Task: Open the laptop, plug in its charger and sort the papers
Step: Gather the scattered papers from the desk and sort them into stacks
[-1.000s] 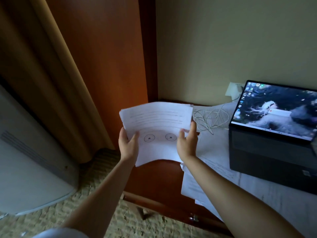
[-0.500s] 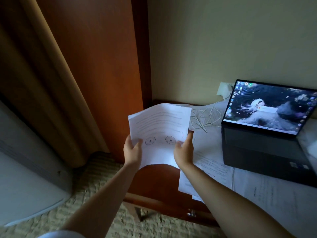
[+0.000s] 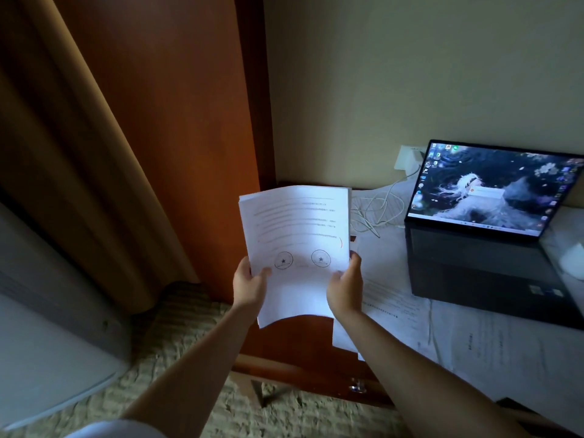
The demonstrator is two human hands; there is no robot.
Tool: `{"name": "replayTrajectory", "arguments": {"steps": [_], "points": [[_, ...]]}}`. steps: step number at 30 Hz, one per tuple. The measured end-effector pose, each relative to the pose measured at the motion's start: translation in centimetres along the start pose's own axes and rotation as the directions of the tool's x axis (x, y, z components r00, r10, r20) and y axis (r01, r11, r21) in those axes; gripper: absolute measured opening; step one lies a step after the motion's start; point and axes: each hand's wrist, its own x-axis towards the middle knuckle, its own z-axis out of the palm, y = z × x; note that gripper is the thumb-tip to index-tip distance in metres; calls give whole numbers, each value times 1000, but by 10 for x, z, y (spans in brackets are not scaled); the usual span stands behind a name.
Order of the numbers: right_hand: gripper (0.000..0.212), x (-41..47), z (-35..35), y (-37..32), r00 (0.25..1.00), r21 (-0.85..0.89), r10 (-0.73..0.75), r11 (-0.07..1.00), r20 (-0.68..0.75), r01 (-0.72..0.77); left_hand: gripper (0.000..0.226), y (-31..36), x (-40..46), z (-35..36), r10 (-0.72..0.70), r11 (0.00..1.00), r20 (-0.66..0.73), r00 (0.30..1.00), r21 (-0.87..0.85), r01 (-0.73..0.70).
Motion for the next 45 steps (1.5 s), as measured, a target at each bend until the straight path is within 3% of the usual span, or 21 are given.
{"name": "replayTrajectory", "arguments": {"steps": [3, 7, 9, 12, 15, 17, 20, 23, 27, 33, 37, 41, 45], "points": [[42, -5, 2, 7, 996, -3, -6, 1000, -94, 6, 20, -9, -3, 2, 10, 998, -61, 998, -54, -13], [47, -13, 1, 20, 993, -103, 67, 993, 100, -57, 21, -24, -6, 6, -90, 996, 58, 994, 26, 89], [45, -9, -1, 19, 991, -148, 74, 987, 107, -58, 11, -23, 0, 6, -132, 991, 34, 991, 43, 130], [46, 1, -2, 19, 985, -178, 119, 979, 128, -96, 15, -18, 12, 3, -177, 983, 18, 984, 49, 176], [45, 7, -2, 29, 965, -198, 219, 962, 144, -188, 24, -32, 23, -1, -300, 935, 159, 941, 244, 257], [29, 4, -3, 40, 940, -233, 264, 949, 218, -213, 35, -50, 25, -2, -390, 879, 226, 893, 378, 289], [12, -3, -10, 58, 906, -434, 279, 893, 318, -123, 41, -73, 18, -2, -392, 825, 130, 911, 488, 285], [36, -4, -24, 78, 946, -643, 205, 766, 252, 5, 43, -81, 12, 0, -339, 838, -9, 941, 452, 307], [52, 1, -41, 93, 942, -788, 166, 600, 292, 139, 42, -70, 3, 14, -309, 833, -111, 945, 448, 325], [83, 25, -41, 99, 814, -830, 290, 426, 503, 360, 37, -68, -9, 25, -294, 828, -199, 935, 435, 353], [81, 27, -45, 98, 822, -838, 222, 304, 525, 453, 28, -72, -20, 32, -312, 821, -281, 908, 401, 406], [70, 23, -53, 107, 868, -850, 125, 311, 481, 426, 26, -73, -32, 40, -315, 828, -342, 885, 356, 432], [64, 24, -66, 118, 823, -792, 54, 318, 565, 522, 32, -72, -38, 43, -305, 844, -408, 861, 302, 443]]}}
